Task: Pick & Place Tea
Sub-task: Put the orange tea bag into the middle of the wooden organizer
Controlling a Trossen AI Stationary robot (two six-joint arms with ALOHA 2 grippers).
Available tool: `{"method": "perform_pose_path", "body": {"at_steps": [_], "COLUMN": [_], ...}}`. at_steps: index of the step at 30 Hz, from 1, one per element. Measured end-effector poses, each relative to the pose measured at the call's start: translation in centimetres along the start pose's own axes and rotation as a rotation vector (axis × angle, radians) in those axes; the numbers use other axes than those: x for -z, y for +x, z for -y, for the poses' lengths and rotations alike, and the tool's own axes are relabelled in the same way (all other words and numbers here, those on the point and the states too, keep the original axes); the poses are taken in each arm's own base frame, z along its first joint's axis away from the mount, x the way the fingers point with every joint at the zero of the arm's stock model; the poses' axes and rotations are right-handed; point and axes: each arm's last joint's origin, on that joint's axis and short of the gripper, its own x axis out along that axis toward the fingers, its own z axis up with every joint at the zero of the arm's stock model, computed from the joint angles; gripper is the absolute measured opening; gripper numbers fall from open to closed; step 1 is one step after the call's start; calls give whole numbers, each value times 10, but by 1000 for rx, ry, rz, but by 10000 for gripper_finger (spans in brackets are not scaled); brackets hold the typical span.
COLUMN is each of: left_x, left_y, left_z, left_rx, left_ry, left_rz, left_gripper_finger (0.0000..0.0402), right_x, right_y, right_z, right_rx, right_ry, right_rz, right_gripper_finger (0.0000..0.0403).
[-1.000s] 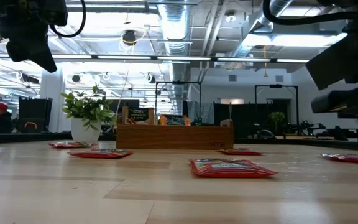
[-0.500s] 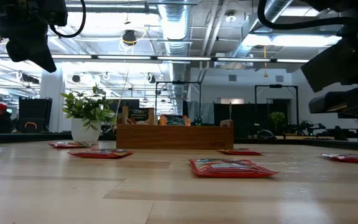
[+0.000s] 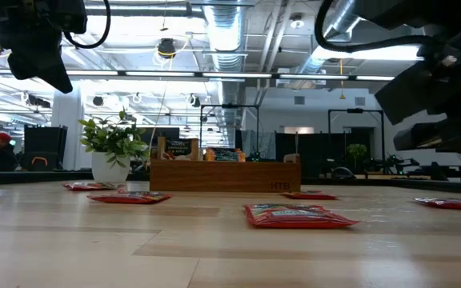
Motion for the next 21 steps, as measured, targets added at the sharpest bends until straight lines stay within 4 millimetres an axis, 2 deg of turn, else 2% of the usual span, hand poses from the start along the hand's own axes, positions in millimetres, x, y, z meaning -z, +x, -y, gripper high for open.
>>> {"method": "perform_pose_path", "body": {"at_steps": [6,12,16,21], "left_x": [0,0,0,0], "left_y": [0,0,0,0], "left_z": [0,0,0,0], "left_rx": [0,0,0,0], "left_ry": [0,2,2,2], "left_rz": [0,0,0,0], "left_gripper_finger": [0,0,0,0], "right_x": [2,8,3,-15], "right_y": [-22,-41,-59,-89], "right_z": [4,7,8,9], "right_rx": [50,29,37,85], "right_ry": [40,62,38,-32], "right_rz": [97,103,88,135], "right_gripper_finger": [0,0,0,0]}}
